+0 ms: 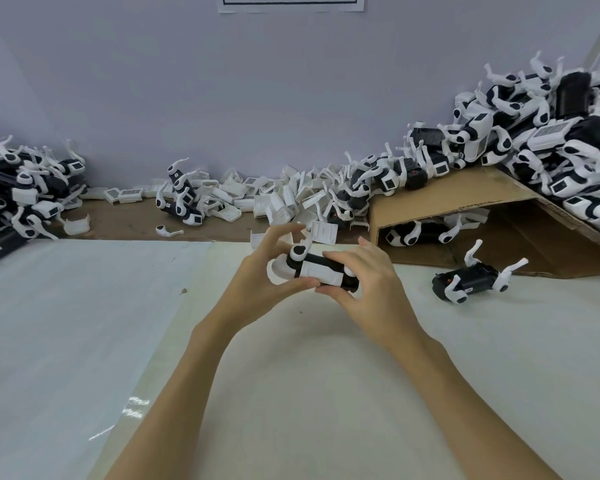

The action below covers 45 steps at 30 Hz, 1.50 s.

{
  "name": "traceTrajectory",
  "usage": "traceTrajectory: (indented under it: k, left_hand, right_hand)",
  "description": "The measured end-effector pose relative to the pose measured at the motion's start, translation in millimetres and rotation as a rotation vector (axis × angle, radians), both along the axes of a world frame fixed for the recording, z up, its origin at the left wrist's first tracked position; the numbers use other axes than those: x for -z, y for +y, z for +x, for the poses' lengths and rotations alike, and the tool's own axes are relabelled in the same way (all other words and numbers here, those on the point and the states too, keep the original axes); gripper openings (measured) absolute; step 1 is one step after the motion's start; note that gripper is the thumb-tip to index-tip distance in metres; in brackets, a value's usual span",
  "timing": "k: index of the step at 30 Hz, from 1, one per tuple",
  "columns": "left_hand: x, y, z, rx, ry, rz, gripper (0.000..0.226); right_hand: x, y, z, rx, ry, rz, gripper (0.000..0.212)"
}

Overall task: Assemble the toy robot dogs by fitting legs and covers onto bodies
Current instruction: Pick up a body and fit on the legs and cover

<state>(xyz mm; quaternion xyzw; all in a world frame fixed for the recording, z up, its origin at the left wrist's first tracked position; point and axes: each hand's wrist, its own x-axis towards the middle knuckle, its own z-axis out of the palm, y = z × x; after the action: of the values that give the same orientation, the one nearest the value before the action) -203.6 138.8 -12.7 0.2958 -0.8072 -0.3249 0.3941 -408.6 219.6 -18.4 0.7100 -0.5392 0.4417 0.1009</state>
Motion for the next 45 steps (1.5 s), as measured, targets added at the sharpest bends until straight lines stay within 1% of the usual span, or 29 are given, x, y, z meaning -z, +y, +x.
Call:
traceTrajectory:
  k: [3, 7, 11, 13, 15, 17, 21, 25, 27, 28, 30, 31, 32, 33, 34, 35, 37, 38, 40, 42, 43, 45]
  left_hand:
    - [2, 0, -2, 0.040, -0.017, 0.018, 0.072]
    - [4, 4, -9, 0.063, 0.043, 0.032, 0.057]
    - [5, 3, -13, 0.070, 0.090, -0.005, 0.048]
    - [6, 3, -13, 0.068, 0.093, -0.020, 0.045]
    - [8, 4, -14, 0.079, 0.067, -0.022, 0.043]
    - [12, 5, -16, 0.111, 0.033, -0.040, 0.042]
    - [12, 9, -24, 0.106, 0.030, -0.117, 0.043]
    - [8, 10, -24, 0.087, 0.044, -0.132, 0.044]
    - [6, 11, -23, 0.049, 0.065, -0.092, 0.043]
    - [5, 11, -23, -0.007, 0.083, -0.054, 0.041]
    - [2, 11, -24, -0.121, 0.156, 0.092, 0.033]
    - [1, 12, -25, -0.141, 0.215, 0.191, 0.027]
    - [-1, 13, -25, -0.147, 0.263, 0.273, 0.022]
    - [-2, 14, -25, -0.141, 0.275, 0.318, 0.022]
    - [-3, 14, -24, -0.121, 0.242, 0.319, 0.027]
    - [-4, 15, -23, -0.083, 0.183, 0.288, 0.037]
    - [-3, 16, -20, -0.033, 0.033, 0.150, 0.062]
    - [-2, 15, -19, -0.031, -0.030, 0.057, 0.068]
    - [-2, 14, -18, -0.089, -0.086, -0.122, 0.069]
    - [-3, 13, -20, -0.198, -0.076, -0.239, 0.069]
    - [-1, 14, -22, -0.257, -0.057, -0.283, 0.070]
    - [2, 19, -30, -0.385, -0.034, -0.351, 0.072]
  right_hand:
    - [1, -2, -1, -0.003, 0.002, 0.035, 0.046]
    - [0, 0, -3, -0.021, -0.077, 0.083, 0.041]
    - [-2, -1, -5, -0.036, -0.114, 0.101, 0.039]
    - [-2, -2, -8, -0.060, -0.116, 0.159, 0.041]
    - [1, -2, -10, -0.042, -0.080, 0.281, 0.049]
    - [9, -2, -8, 0.038, -0.003, 0.396, 0.057]
    - [13, -5, -8, 0.085, -0.033, 0.400, 0.046]
    - [7, -5, -16, 0.104, -0.013, 0.422, 0.046]
    - [7, -2, -13, 0.045, -0.029, 0.377, 0.053]
    - [8, -2, -10, 0.020, -0.011, 0.335, 0.059]
    - [8, -2, -1, 0.021, 0.042, 0.280, 0.072]
    - [8, -2, 4, 0.034, 0.056, 0.252, 0.071]
    - [8, -3, 7, 0.043, 0.056, 0.214, 0.066]
    - [8, -3, 9, 0.045, 0.038, 0.176, 0.059]
    - [8, -3, 10, 0.037, -0.001, 0.159, 0.052]
    - [9, -3, 8, 0.017, -0.059, 0.173, 0.047]
    - [9, -3, -2, -0.053, -0.197, 0.280, 0.048]
    - [9, -2, -7, -0.091, -0.249, 0.352, 0.052]
    - [10, -2, -14, -0.126, -0.271, 0.439, 0.064]
    - [12, -1, -12, -0.113, -0.256, 0.419, 0.072]
    - [12, -1, -8, -0.087, -0.239, 0.363, 0.071]
    - [13, -2, 1, -0.021, -0.177, 0.224, 0.062]
